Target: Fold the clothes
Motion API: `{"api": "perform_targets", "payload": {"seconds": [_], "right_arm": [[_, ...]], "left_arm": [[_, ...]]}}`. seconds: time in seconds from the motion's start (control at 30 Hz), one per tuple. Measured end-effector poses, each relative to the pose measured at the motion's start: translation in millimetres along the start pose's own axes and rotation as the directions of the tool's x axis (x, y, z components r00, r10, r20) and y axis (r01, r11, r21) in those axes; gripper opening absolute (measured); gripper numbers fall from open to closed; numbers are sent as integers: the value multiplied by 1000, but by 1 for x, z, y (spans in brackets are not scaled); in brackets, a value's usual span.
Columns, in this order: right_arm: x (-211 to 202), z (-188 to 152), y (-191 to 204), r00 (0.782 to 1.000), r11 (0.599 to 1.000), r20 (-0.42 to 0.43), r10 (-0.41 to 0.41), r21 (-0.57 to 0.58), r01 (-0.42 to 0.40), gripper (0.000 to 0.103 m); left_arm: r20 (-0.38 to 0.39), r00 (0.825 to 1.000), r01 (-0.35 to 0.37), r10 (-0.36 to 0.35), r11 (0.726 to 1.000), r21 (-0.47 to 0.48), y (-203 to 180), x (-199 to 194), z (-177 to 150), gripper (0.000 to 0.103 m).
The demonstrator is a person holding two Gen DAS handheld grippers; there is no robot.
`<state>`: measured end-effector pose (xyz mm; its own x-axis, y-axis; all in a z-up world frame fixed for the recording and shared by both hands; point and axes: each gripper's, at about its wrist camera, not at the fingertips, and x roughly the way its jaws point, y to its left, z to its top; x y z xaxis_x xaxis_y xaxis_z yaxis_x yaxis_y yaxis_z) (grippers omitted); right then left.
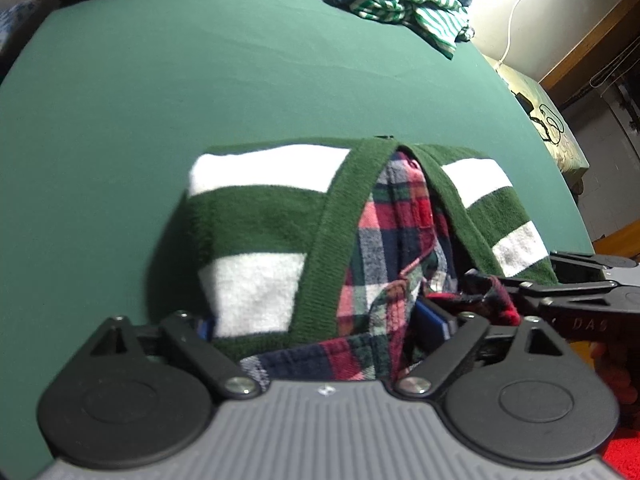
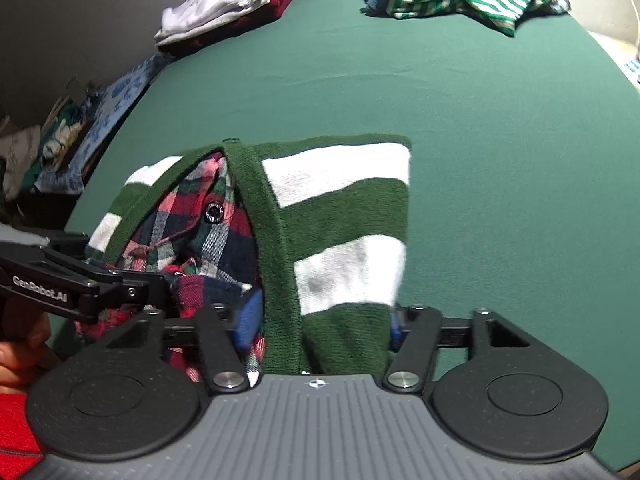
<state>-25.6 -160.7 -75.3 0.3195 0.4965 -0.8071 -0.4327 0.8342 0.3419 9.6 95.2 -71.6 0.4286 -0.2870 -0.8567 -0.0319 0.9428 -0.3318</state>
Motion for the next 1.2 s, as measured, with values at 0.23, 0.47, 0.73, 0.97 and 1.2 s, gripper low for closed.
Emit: {"api": "perform_targets", "payload": {"seconds": [0.23,0.47,0.73,0.97,1.2], "right_arm": [[0,3,-4,999,999,-18,43,21,-43,60],[-5,13,-29,989,977,-52,135,173,-125,62],[4,24,-32,982,983,-108,155,121,-141,67],[4,30,-36,974,983,-154,164,106,-149,68],[10,33,-20,984,993,-135,116,22,-114,67]], "left_arm": [[-9,997,80,-81,995,-66,17,-2,5,89],[-38,987,151,-158,978,-145,28,-1,15,97],[-44,989,138,-144,984,-116,28,5,26,101],[-61,996,67,-71,996,-62,20,13,36,100],[-35,999,-11,11,1000,-16,4,19,34,101]]}}
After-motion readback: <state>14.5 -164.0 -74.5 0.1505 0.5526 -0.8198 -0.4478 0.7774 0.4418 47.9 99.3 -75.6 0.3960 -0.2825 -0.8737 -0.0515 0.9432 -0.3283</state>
